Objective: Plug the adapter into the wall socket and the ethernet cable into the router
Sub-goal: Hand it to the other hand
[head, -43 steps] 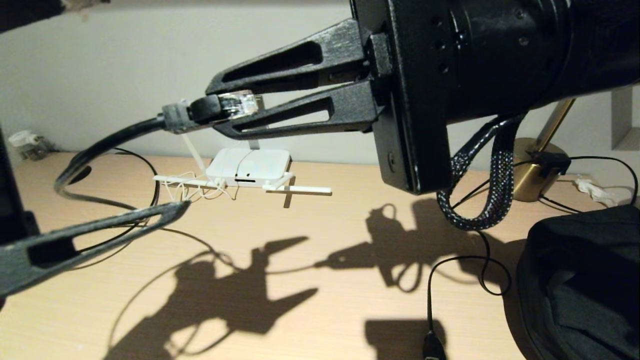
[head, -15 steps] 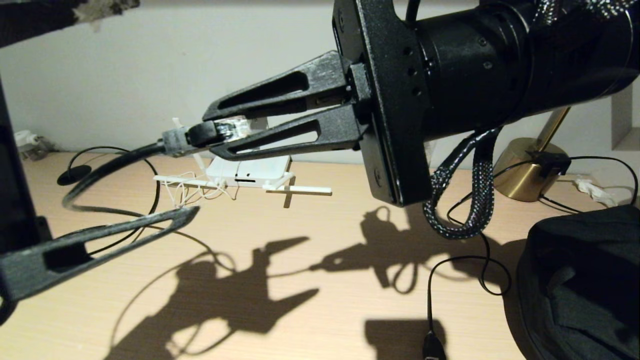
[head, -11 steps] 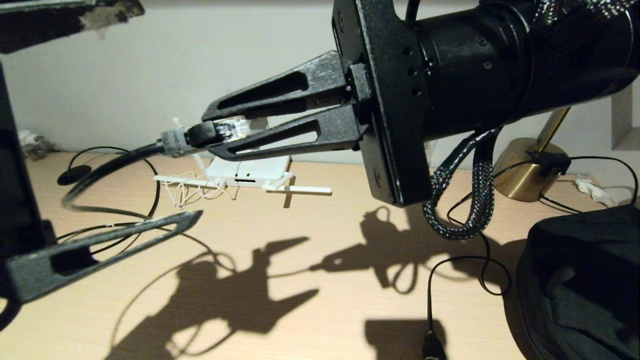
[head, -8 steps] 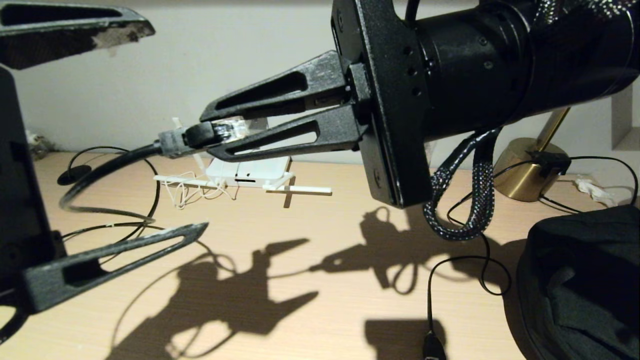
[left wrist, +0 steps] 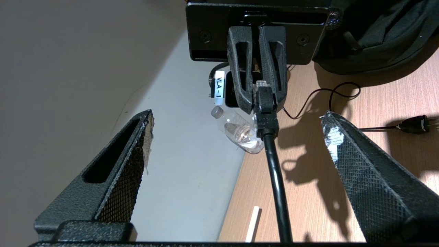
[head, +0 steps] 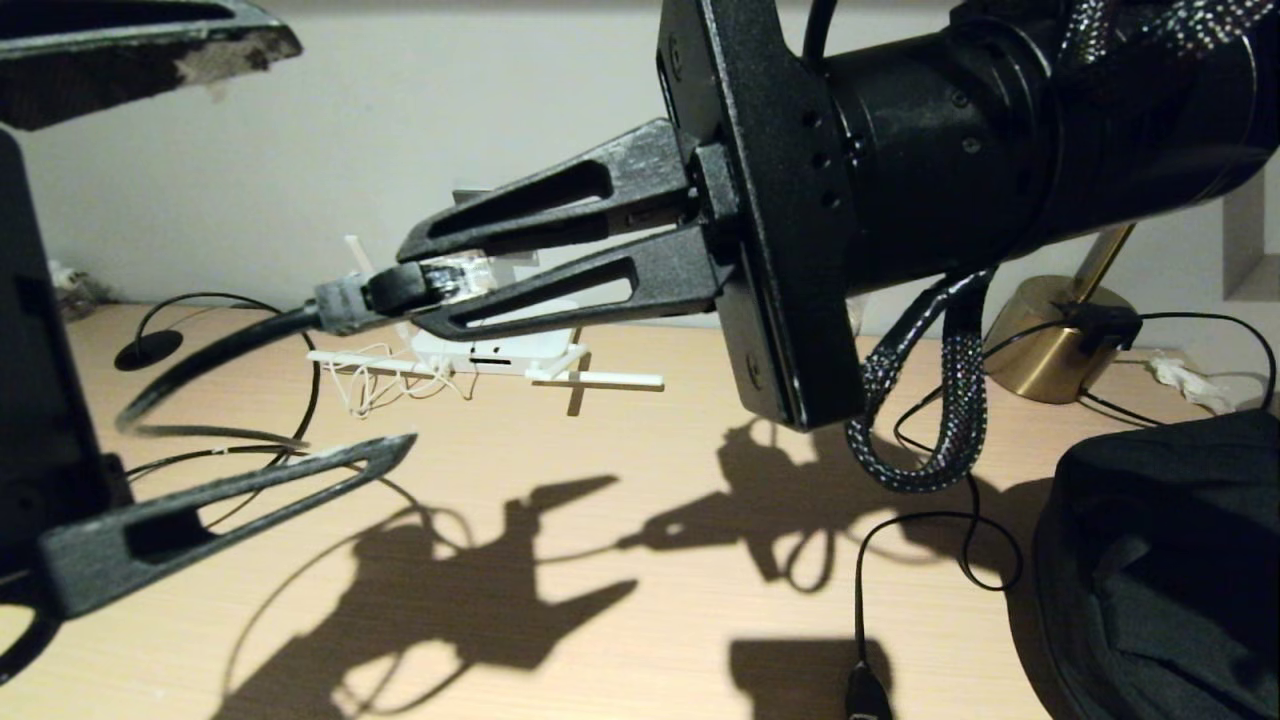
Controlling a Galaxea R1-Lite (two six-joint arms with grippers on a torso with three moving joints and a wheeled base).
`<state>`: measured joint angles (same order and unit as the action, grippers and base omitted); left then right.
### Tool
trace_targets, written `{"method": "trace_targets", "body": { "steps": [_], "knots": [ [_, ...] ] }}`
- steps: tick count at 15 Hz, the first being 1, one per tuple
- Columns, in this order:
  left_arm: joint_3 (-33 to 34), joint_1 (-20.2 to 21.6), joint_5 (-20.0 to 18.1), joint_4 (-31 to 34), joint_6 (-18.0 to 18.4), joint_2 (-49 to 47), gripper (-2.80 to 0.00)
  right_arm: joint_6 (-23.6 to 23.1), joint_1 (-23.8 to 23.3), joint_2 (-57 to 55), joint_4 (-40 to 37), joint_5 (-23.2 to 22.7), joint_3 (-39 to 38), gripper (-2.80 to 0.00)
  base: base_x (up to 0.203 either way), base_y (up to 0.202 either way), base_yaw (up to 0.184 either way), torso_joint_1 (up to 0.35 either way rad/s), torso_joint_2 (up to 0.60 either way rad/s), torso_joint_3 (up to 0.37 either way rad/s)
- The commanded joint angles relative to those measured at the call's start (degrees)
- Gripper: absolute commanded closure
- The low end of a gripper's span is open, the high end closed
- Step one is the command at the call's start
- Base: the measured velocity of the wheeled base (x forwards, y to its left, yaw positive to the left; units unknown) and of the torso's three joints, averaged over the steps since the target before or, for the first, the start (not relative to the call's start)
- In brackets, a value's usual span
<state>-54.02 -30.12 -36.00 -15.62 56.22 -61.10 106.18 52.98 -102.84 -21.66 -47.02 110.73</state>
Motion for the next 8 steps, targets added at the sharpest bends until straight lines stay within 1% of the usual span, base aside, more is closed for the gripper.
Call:
{"method": "trace_targets", "body": {
  "steps": [1, 3, 4, 6, 8],
  "knots": [
    [0.1, 0.0, -0.2, -0.1, 0.3, 0.0, -2.8, 0.6, 0.0, -0.1, -0.1, -0.3, 0.1, 0.0, 0.0, 0.0, 0.0, 0.0, 0.0, 0.0],
    [0.1, 0.0, -0.2, -0.1, 0.3, -0.1, -2.8, 0.6, 0.0, -0.1, -0.1, -0.3, 0.1, 0.0, 0.0, 0.0, 0.0, 0.0, 0.0, 0.0],
    [0.3, 0.0, -0.2, -0.2, 0.2, -0.1, 0.0, 0.6, 0.0, -0.1, -0.1, -0.3, 0.1, 0.0, 0.0, 0.0, 0.0, 0.0, 0.0, 0.0],
    [0.4, -0.1, -0.2, -0.1, -0.9, 0.3, 0.0, 0.6, 0.0, -0.1, -0.1, -0.3, 0.1, 0.0, 0.0, 0.0, 0.0, 0.0, 0.0, 0.0],
    [0.4, -0.1, -0.3, -0.1, -1.1, 0.5, 0.0, 0.6, 0.0, -0.2, -0.1, -0.3, 0.2, 0.0, 0.0, 0.0, 0.0, 0.0, 0.0, 0.0]
  ]
}}
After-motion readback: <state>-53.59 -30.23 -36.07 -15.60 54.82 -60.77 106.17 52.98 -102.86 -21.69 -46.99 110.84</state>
